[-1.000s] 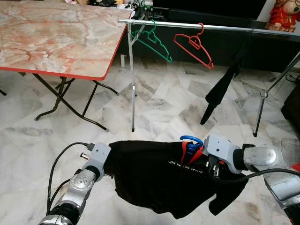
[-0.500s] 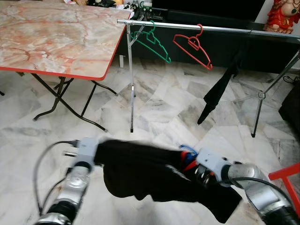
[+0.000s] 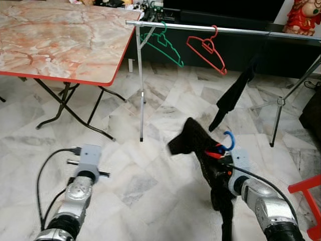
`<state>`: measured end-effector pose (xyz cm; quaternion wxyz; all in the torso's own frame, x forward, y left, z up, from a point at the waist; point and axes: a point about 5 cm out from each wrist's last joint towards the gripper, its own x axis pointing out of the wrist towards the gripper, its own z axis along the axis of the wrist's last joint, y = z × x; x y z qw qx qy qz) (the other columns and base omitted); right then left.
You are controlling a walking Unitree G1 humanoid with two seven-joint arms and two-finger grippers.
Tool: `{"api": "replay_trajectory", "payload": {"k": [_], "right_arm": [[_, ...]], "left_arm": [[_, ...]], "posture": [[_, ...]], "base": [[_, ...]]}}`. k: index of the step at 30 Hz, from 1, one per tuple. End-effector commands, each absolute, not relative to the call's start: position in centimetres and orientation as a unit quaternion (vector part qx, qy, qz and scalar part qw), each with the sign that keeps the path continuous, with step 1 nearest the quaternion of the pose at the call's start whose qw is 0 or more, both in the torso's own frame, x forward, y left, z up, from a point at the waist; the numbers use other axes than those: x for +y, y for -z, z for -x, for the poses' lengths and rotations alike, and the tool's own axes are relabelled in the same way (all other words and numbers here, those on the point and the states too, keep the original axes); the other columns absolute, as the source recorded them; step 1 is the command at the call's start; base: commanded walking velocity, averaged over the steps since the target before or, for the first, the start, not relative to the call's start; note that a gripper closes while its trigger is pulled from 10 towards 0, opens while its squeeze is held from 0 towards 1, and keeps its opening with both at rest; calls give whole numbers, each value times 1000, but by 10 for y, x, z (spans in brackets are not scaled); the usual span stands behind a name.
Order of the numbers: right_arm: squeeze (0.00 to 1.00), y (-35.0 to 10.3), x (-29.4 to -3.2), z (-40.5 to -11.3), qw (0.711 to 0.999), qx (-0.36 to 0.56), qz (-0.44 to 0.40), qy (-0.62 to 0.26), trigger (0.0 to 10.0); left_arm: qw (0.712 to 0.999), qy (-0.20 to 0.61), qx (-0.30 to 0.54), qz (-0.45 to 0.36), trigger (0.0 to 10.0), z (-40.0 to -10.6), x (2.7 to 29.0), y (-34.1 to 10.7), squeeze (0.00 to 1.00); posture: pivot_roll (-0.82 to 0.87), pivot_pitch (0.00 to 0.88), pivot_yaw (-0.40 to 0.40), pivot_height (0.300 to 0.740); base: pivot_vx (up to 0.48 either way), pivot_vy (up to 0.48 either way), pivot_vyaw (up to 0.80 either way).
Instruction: Hang hanger
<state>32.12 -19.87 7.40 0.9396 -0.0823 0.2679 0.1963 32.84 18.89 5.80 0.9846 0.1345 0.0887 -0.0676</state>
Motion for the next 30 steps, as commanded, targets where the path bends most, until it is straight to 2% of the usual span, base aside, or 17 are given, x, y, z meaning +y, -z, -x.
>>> {"api": "replay_trajectory", "payload": {"k": [1,2,7,8,9,16,23,30], "right_arm": [[0,-82,-205,-323,934,256,136,-209,10000],[0,-84,-206,-321,918,261,176,-239,10000],[0,-98,-224,-318,851,280,313,-316,10000],[0,-106,-229,-319,844,279,320,-327,10000],[0,-113,-231,-321,844,273,319,-334,10000],[0,-153,-238,-321,809,234,344,-416,10000],[0,-165,-227,-320,792,208,341,-461,10000],[0,-165,-214,-308,771,190,333,-509,10000]], "left_arm": [[978,110,108,-140,4784,-321,183,-48,0],[969,149,118,-159,10000,-317,177,-44,0],[938,245,131,-207,10000,-304,165,-32,24],[936,253,131,-206,10000,-303,165,-32,608],[936,254,124,-211,10000,-303,165,-33,1000],[928,283,94,-224,10000,-302,163,-38,1000],[898,344,117,-249,10000,-293,158,-29,1000],[904,326,129,-246,10000,-296,160,-28,1000]], "posture": [[15,196,-94,740],[13,196,-92,740],[8,194,-91,740],[8,194,-91,740],[4,193,-94,740],[-2,186,-104,740],[-1,180,-103,740],[-8,169,-97,740]], "base": [[0,0,0],[0,0,0],[0,0,0],[0,0,0],[0,0,0],[0,0,0],[0,0,0],[0,0,0]]}}
